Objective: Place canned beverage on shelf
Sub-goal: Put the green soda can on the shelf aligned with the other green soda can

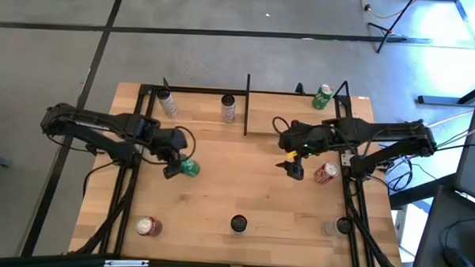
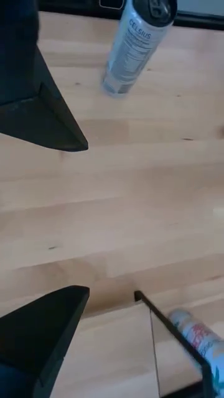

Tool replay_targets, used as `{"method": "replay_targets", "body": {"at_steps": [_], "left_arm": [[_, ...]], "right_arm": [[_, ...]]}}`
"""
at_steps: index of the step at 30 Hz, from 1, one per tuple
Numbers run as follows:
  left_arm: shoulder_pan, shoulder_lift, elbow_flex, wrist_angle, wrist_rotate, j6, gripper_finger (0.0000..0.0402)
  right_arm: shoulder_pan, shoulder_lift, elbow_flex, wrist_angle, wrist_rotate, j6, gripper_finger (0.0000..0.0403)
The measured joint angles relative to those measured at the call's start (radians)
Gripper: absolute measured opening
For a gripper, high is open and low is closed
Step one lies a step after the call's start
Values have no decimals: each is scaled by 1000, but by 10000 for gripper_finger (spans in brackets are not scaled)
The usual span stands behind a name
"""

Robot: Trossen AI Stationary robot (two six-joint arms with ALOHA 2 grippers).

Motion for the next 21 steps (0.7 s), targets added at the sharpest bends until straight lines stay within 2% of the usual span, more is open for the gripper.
{"method": "replay_targets", "body": {"at_steps": [7,12,16,21], "left_arm": [[0,295,191,-28,47,250,259],[-4,502,318,-85,60,420,259],[-20,608,403,-102,53,533,259],[-44,700,452,-92,55,620,259]], "right_arm": [[-1,-13,-3,-4,12,-7,357],[-1,-13,-62,3,11,-4,357],[-1,-13,-119,6,11,15,357],[-1,-13,-149,12,5,55,357]]}}
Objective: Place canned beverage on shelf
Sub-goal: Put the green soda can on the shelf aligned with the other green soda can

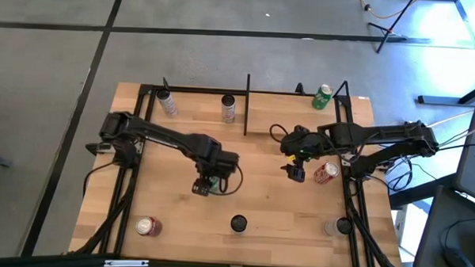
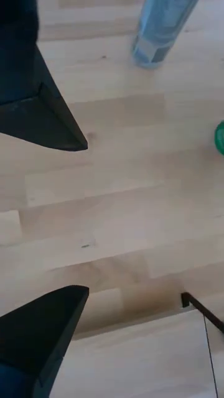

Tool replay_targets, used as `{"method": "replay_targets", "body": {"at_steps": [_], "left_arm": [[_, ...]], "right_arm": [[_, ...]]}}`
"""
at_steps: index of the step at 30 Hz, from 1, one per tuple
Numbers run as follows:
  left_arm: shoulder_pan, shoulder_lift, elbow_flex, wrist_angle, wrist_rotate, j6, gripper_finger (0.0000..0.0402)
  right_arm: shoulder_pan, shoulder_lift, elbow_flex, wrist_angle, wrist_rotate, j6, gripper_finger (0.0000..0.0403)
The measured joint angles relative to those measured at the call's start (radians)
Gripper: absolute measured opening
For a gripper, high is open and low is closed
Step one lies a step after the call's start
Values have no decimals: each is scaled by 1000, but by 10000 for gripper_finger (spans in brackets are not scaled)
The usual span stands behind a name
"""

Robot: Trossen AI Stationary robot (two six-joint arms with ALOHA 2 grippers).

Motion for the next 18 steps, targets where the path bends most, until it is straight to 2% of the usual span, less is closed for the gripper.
{"method": "replay_targets", "body": {"at_steps": [4,13,18], "left_arm": [[-15,13,8,12,-1,5,269],[-47,-23,1,39,-56,-31,328],[-70,-63,1,28,-48,-53,336]], "right_arm": [[0,0,0,32,-21,16,357],[0,0,0,71,-20,28,357],[0,0,0,123,-21,28,357]]}}
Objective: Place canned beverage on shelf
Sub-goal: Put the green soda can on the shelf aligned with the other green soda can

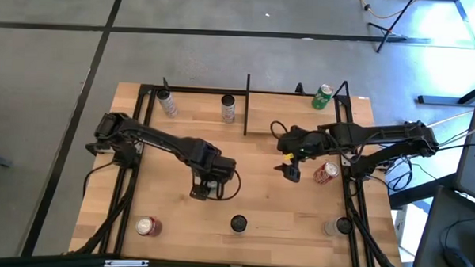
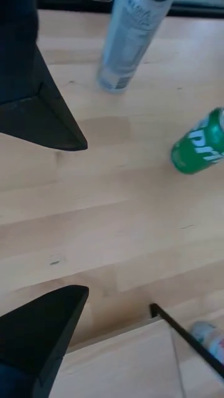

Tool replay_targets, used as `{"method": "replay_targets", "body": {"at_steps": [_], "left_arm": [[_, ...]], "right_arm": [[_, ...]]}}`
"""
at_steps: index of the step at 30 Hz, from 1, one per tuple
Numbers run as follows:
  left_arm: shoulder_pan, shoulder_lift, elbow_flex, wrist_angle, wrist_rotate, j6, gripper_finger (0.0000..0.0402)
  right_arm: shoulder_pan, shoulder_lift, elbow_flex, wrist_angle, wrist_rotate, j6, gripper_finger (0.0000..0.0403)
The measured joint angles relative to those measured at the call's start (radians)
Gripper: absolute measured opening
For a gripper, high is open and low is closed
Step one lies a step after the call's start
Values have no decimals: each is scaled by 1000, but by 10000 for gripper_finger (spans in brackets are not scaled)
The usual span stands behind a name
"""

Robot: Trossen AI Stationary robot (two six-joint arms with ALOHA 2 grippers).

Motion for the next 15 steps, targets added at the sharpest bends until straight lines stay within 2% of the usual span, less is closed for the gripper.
{"method": "replay_targets", "body": {"at_steps": [5,10,15], "left_arm": [[-25,-91,0,-33,-1,-71,338],[-50,-222,-13,-39,-72,-173,338],[-98,-396,-153,27,-145,-317,338]], "right_arm": [[0,0,0,54,-6,0,357],[0,19,0,167,-16,32,357],[18,84,0,313,-11,54,357]]}}
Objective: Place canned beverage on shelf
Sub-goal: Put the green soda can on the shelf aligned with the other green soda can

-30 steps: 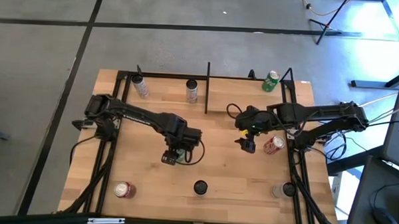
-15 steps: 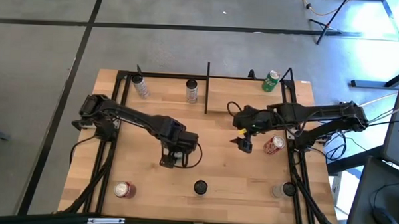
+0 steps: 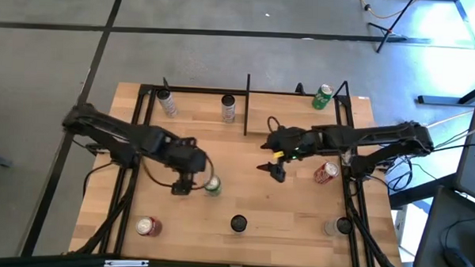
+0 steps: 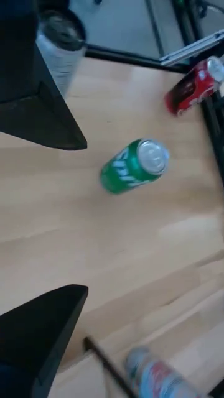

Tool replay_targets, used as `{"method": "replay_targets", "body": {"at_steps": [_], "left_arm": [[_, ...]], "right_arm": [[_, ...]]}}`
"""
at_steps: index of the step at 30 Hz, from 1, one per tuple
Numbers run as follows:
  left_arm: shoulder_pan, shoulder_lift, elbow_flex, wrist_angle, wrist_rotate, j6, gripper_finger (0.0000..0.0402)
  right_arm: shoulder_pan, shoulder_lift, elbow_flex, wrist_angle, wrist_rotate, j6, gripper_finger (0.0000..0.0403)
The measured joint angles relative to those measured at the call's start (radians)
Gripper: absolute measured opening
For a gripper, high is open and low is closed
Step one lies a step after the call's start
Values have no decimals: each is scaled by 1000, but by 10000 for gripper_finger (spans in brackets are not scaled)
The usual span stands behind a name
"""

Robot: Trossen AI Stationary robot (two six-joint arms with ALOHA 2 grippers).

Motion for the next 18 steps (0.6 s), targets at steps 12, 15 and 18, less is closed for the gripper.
{"method": "replay_targets", "body": {"at_steps": [12,15,18], "left_arm": [[-195,-301,-491,348,-87,-438,338],[-214,-286,-575,495,-123,-443,338],[-215,-244,-638,658,-131,-444,338]], "right_arm": [[1,370,178,115,71,91,357],[2,451,224,125,73,116,357],[1,509,259,119,73,136,357]]}}
